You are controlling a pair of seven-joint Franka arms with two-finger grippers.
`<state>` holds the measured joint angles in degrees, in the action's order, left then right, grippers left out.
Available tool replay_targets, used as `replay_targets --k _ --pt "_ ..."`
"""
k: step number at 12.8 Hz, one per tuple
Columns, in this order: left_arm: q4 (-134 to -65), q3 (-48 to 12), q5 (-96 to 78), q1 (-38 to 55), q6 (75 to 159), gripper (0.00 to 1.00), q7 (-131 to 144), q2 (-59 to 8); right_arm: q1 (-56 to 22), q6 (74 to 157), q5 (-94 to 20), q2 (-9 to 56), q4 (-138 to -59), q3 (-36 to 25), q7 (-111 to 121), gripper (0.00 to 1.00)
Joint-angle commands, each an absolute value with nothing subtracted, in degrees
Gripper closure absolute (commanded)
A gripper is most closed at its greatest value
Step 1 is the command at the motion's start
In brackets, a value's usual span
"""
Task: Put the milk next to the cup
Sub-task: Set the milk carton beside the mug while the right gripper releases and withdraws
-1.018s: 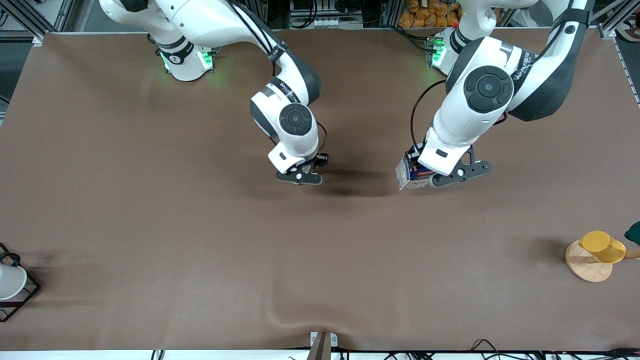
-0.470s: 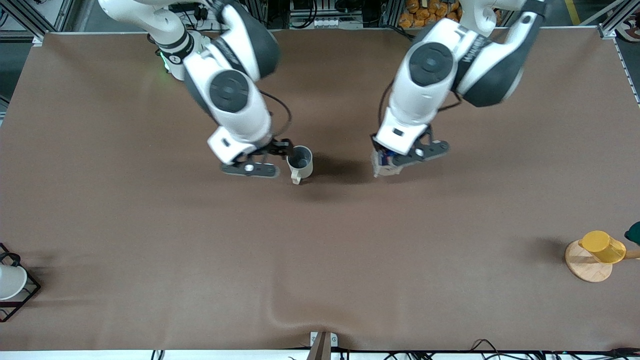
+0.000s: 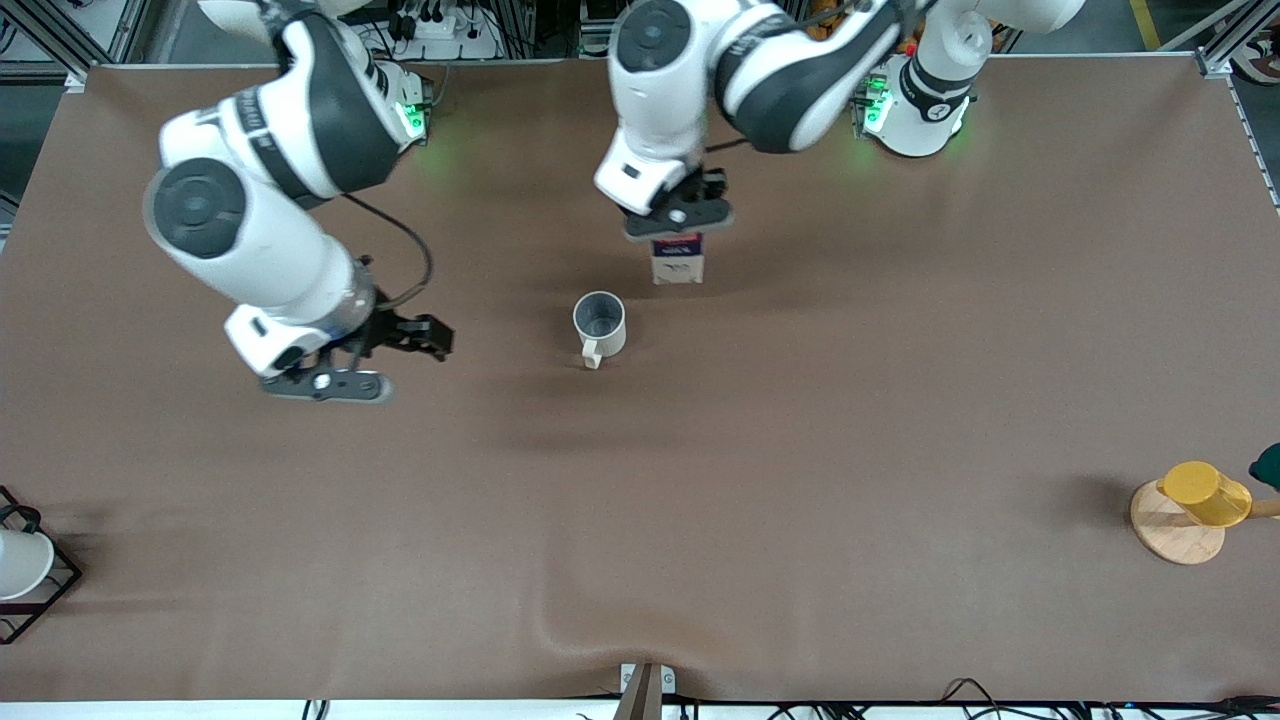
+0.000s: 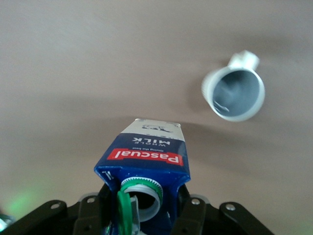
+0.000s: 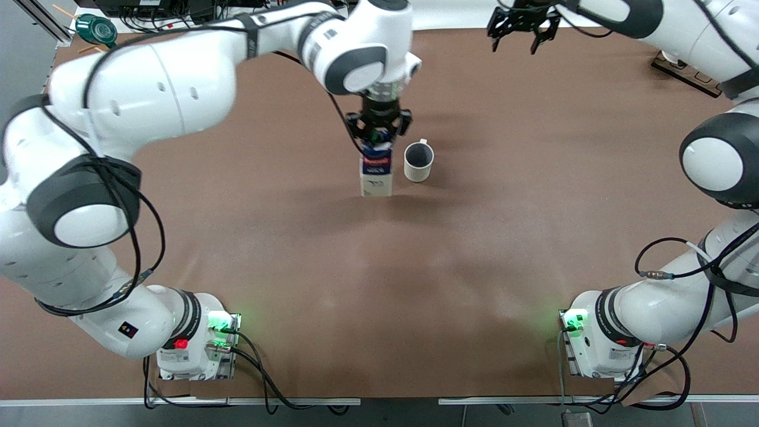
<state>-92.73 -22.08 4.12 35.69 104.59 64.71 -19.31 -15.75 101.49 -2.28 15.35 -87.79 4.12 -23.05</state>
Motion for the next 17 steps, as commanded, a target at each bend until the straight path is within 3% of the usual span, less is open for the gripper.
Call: replay_targets --k 1,5,10,14,17 --pt "-87.89 -21.62 7.89 40.15 103.88 0.50 66.88 -24.34 -15.21 99.68 -2.29 11.52 -88.95 4.05 -22.24 0.00" --pt "-82.54 -21.27 9.31 43.68 105.20 0.50 67.67 -30.13 -11.44 97.29 -0.53 7.57 -88.51 2.99 -21.44 0.00" --pt "-81.91 -21.01 9.40 44.21 110.46 0.50 71.27 -33.39 -4.59 97.21 -1.14 1.42 -91.40 2.47 -11.58 0.00" --pt "-82.00 -21.01 11.51 44.03 111.88 0.50 71.63 -34.37 -2.73 94.05 -4.74 0.36 -90.44 -6.75 0.23 0.00" --pt "-81.91 -20.40 12.92 44.03 112.67 0.50 71.98 -35.07 -1.75 93.26 -3.69 -0.26 -90.62 -10.09 6.68 0.00"
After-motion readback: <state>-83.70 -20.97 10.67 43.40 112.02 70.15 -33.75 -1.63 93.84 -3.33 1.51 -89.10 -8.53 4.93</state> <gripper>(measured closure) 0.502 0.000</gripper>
